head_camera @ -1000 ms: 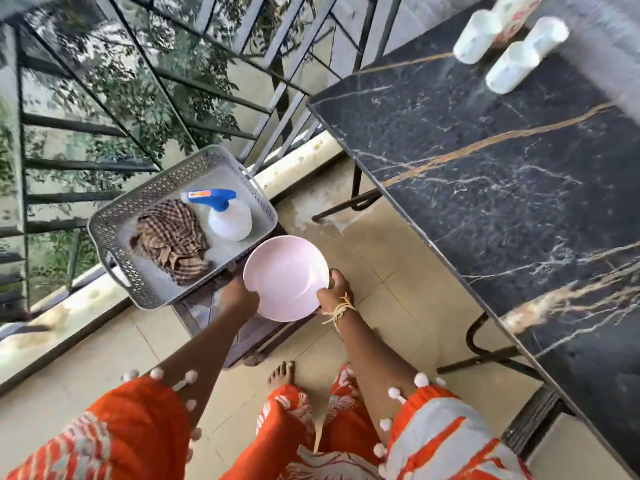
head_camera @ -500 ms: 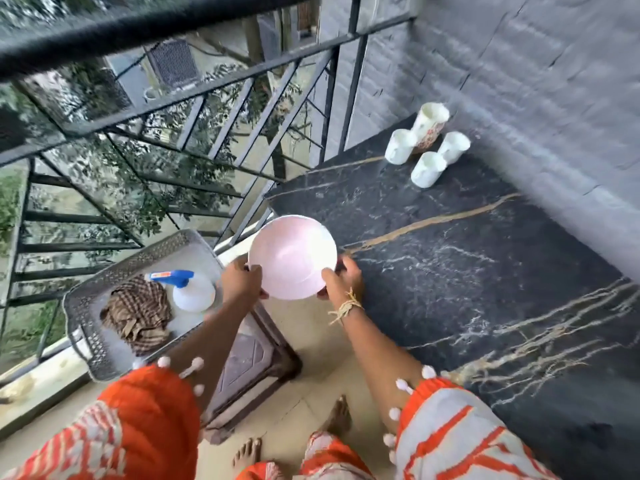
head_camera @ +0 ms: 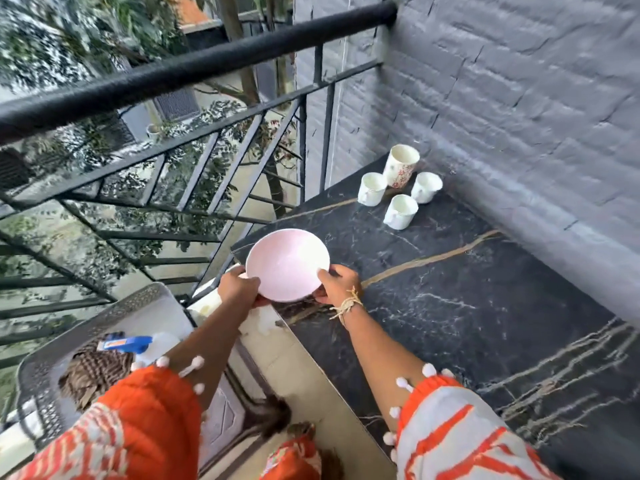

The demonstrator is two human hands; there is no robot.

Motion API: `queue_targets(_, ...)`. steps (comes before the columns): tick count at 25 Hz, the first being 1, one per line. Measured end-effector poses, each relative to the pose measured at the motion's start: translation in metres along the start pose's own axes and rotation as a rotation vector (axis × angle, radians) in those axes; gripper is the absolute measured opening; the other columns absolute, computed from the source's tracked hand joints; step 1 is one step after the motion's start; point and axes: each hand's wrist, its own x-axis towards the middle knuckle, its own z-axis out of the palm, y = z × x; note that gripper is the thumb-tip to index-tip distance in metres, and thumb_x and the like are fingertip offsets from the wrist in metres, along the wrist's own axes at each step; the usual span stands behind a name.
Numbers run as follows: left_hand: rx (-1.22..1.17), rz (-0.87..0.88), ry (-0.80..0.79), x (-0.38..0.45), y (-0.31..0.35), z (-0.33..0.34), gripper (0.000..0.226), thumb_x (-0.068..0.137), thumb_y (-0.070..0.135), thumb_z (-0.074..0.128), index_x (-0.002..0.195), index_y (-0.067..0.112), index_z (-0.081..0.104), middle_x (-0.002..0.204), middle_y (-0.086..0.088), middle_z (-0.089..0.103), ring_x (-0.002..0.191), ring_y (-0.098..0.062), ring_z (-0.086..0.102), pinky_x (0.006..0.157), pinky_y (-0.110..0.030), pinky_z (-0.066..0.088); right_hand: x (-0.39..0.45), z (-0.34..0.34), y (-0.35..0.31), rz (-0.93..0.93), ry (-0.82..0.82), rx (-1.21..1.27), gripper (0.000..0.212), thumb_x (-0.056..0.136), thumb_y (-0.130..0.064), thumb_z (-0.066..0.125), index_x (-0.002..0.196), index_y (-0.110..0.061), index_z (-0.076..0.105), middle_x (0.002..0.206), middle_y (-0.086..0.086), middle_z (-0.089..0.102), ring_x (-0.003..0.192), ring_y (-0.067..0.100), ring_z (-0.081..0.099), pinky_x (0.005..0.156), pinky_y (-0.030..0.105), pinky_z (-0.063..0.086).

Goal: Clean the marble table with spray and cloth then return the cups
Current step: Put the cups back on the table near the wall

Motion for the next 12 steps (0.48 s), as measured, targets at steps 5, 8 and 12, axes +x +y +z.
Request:
queue_targets(5,0.073,0.01,-0.069,0.014,0.022,0.018,0.043,0.085,-0.005,0.053,0.123,0.012,0.059,0.114,-0.013,0.062,0.081,-0.038,0.066,0.046,-0.05,0.055,0.029,0.001,0.003,0.099,-0.007,0.071,0.012,0.086,-0.012,0.063,0.097,-0.013,0.067,0.082,0.01,0.068,0.056,0.023,0.065,0.057,0.039,0.059)
queue_targets(8,0.13,0.004,-0.051,0.026,0.025,0.025,0.048,0.084,-0.006,0.05,0.127,0.013,0.059,0.109,-0.013,0.062,0.065,-0.032,0.065,0.046,-0.047,0.056,0.037,0.002,0.003,0.156,0.001,0.097,0.027,0.082,-0.007,0.064,0.108,-0.013,0.068,0.087,0.013,0.071,0.059,0.025,0.067,0.057,0.036,0.059)
queue_targets(12,0.179,0.013,-0.045,0.034,0.026,0.03,0.049,0.083,-0.005,0.05,0.127,0.013,0.06,0.104,-0.011,0.061,0.056,-0.027,0.063,0.05,-0.049,0.058,0.045,0.0,0.006,0.171,0.025,0.096,0.033,0.076,-0.005,0.066,0.108,-0.009,0.07,0.09,0.014,0.072,0.063,0.027,0.069,0.056,0.035,0.058)
